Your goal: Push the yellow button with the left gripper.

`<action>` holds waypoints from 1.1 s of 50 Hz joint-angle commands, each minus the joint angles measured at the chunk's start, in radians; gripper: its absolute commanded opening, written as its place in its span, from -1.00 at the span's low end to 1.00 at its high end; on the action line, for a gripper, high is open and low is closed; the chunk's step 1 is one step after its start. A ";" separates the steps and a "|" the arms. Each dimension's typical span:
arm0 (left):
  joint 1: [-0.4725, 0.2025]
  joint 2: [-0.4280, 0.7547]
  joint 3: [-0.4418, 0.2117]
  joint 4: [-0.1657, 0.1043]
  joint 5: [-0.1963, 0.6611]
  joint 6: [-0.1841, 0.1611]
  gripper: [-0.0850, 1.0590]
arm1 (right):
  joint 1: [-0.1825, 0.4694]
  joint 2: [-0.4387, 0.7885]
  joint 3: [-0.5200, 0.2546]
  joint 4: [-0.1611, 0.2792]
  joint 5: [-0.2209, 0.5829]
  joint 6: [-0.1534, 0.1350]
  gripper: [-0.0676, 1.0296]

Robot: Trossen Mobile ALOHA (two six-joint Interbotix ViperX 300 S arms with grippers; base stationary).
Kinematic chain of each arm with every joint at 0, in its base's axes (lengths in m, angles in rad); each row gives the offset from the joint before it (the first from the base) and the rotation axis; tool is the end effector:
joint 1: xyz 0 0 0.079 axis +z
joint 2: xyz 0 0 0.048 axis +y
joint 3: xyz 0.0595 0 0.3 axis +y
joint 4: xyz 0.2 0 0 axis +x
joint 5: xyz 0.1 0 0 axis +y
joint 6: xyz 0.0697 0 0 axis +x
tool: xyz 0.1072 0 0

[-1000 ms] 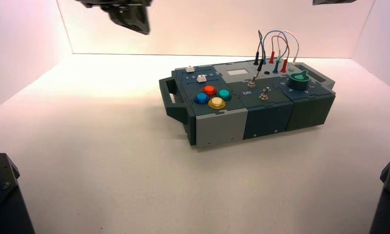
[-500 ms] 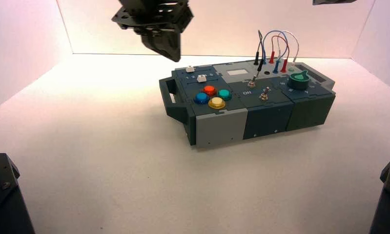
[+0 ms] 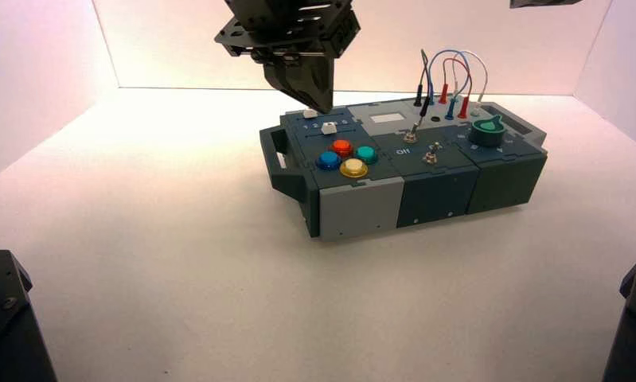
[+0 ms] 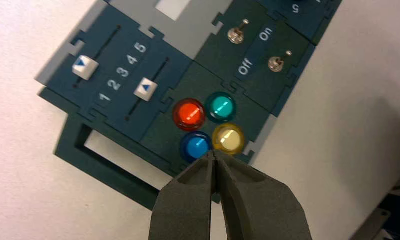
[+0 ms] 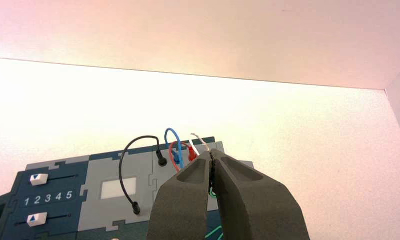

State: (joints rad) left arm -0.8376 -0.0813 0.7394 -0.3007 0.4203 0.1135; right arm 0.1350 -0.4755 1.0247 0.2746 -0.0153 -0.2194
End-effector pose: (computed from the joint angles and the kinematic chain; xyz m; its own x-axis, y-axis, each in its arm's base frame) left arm 0.2236 -0.2802 0.0940 0.2341 -0.4405 -0.8667 0.6723 0.7173 -0.1830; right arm 0.3208 0.0428 0.1742 0.8533 0.1117 -0.5094 -0.1030 0.9936 0.0453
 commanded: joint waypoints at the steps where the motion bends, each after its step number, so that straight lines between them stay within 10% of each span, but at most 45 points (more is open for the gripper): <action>1: -0.035 -0.017 -0.021 -0.008 0.000 -0.018 -0.91 | 0.000 -0.009 -0.021 0.000 -0.005 0.000 -0.92; 19: -0.112 -0.003 -0.014 -0.028 0.011 -0.071 -0.91 | 0.000 -0.009 -0.020 -0.002 -0.006 0.000 -0.92; 55: -0.114 0.130 -0.072 -0.025 -0.052 -0.046 -0.91 | 0.000 -0.014 -0.020 -0.002 -0.005 -0.002 -0.92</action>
State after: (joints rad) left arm -0.9480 0.0644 0.6995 -0.3283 0.3758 0.0614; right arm 0.1350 -0.4771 1.0247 0.2730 -0.0153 -0.2194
